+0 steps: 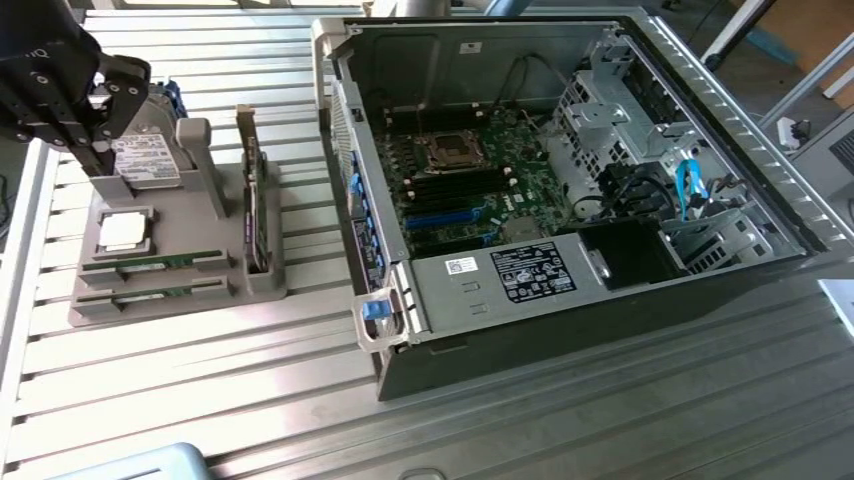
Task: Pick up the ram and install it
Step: 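Reach for the ram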
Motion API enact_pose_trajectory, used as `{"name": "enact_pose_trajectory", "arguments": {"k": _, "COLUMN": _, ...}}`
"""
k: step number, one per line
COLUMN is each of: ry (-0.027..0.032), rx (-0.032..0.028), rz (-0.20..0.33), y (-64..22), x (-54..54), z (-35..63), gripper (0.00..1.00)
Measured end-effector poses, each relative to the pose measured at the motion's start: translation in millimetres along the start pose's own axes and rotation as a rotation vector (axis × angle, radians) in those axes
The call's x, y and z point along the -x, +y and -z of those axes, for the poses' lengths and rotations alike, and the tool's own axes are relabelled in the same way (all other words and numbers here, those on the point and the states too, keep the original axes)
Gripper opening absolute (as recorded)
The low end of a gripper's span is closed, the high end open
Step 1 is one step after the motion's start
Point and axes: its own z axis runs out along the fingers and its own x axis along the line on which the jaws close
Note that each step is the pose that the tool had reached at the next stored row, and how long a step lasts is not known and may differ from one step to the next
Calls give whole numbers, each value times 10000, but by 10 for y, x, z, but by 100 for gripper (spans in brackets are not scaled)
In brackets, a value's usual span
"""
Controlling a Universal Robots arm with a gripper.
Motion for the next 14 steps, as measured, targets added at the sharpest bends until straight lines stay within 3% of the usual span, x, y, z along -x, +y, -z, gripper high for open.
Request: {"name": "enact_pose_trajectory", "arguments": {"k": 14, "ry": 0, "rx": 0, "rz": -1, "y": -13, "x": 1, "z": 0, "gripper": 11}}
